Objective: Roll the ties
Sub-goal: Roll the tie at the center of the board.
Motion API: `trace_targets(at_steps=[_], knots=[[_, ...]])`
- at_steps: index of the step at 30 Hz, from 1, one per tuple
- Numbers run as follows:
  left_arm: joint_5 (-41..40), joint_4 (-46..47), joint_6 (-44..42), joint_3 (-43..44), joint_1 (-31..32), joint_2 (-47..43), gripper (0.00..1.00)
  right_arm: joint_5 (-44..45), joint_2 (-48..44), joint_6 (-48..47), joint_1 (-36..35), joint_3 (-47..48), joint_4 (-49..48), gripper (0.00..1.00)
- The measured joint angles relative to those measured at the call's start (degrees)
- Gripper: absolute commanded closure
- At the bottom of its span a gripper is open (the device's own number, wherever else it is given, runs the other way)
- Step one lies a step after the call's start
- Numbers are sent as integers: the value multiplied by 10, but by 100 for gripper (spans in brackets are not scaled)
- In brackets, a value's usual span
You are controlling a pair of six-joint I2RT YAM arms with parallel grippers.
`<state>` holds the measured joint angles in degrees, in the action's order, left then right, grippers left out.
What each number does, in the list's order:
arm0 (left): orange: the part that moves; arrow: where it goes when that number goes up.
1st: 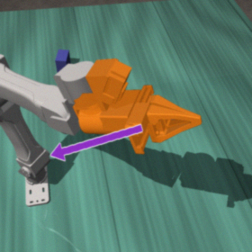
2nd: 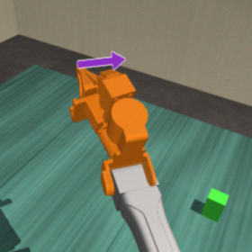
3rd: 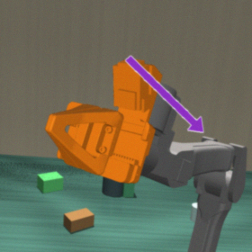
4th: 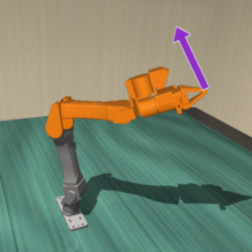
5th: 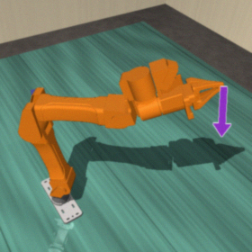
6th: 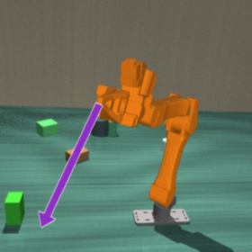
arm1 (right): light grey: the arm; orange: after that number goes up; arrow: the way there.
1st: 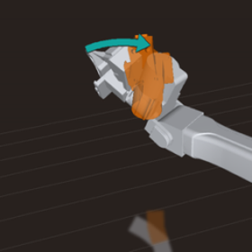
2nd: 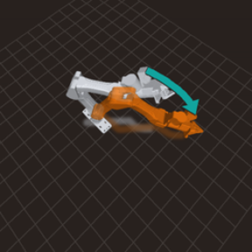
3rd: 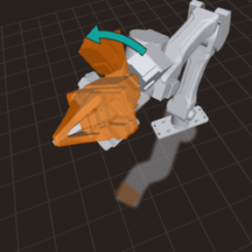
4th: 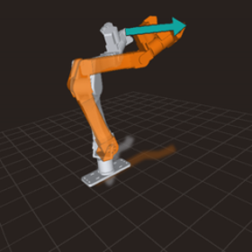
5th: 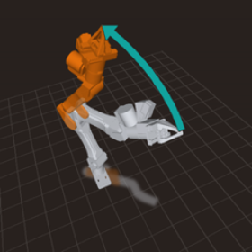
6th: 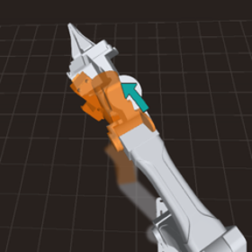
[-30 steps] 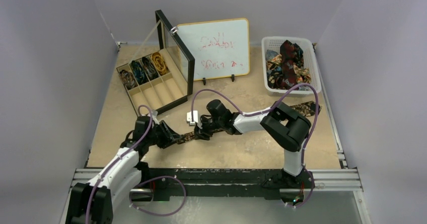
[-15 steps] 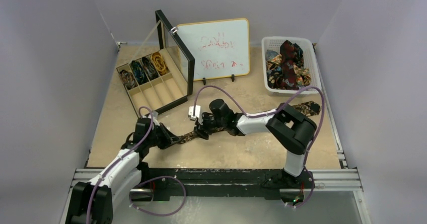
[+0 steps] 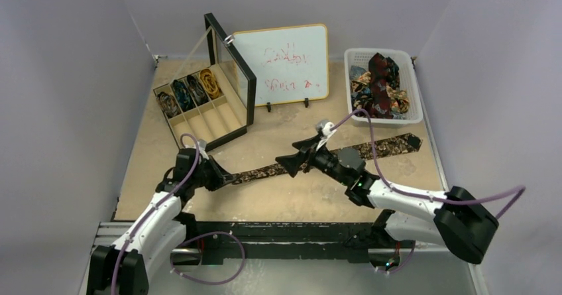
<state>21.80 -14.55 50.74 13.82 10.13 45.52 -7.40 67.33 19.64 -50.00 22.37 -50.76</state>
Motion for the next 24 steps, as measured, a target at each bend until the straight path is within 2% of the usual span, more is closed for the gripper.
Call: trace_targets(at_steps=[4, 8, 11, 14, 19, 24], knots=[[-7, -16, -9, 15, 0, 2, 100, 42, -37, 146, 15, -3, 28, 4], [-12, -30, -19, 31, 0, 10, 100, 16, 48, 233, 15, 67, 70, 52], [-13, -36, -24, 38, 0, 16, 100, -15, 156, 281, 7, 128, 88, 63], [-15, -42, -26, 41, 0, 17, 100, -28, 221, 321, -13, 145, 120, 77], [-19, -47, -34, 41, 0, 20, 100, -42, 284, 342, -39, 196, 180, 90], [-21, -48, -34, 41, 0, 25, 100, -41, 330, 344, -56, 257, 213, 97]])
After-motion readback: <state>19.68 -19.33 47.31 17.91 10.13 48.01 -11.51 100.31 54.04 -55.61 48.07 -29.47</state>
